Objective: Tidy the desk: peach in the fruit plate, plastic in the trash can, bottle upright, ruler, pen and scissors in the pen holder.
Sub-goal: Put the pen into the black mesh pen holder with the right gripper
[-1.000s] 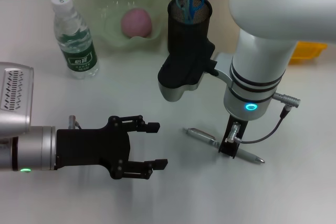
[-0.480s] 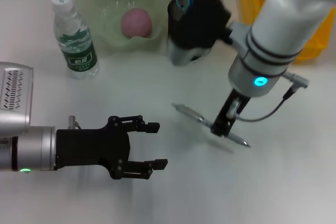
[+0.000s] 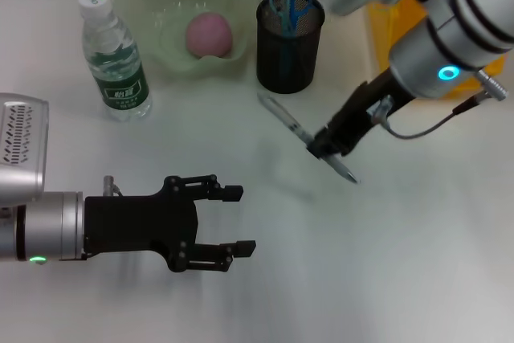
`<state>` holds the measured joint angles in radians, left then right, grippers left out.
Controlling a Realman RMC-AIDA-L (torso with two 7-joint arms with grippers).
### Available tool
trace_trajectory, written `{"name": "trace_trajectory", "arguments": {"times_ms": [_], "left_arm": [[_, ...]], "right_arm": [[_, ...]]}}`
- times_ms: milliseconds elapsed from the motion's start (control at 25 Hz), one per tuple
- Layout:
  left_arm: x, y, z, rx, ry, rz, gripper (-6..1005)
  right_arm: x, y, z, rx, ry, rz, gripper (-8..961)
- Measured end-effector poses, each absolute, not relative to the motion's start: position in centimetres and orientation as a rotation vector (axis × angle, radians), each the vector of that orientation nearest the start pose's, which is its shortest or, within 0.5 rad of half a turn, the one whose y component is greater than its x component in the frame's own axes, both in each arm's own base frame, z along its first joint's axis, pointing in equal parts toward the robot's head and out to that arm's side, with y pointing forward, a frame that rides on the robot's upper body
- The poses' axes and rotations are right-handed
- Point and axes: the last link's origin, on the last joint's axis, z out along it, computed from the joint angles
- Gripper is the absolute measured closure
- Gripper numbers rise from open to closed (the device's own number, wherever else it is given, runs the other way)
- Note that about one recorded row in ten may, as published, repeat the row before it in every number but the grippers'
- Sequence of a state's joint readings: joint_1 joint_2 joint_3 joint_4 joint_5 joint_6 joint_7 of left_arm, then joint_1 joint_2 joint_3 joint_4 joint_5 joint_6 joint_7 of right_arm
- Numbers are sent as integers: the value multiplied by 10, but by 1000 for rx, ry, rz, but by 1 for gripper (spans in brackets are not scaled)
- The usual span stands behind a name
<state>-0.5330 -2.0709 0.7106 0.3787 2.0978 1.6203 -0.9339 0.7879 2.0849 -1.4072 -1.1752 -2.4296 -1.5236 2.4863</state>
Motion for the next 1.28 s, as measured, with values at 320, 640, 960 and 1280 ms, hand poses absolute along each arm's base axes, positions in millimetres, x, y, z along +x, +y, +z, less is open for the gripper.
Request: {"name": "trace_trajectory", "arguments": {"times_ms": [320, 640, 960, 1280], "left_arm": [[-268, 279, -49, -2918, -275, -805, 216], [-266, 280, -49, -2900, -285, -835, 216], [-262, 284, -46, -2836, -301, -906, 216], [-258, 285, -46, -2756, -351, -998, 216]], "right_arm": [[137, 365, -20, -2926, 709, -9, 822], [163, 353, -24, -2935, 596, 316, 822], [200, 345, -27, -2815, 433, 706, 822], [218, 335, -36, -2715, 308, 876, 822]]}}
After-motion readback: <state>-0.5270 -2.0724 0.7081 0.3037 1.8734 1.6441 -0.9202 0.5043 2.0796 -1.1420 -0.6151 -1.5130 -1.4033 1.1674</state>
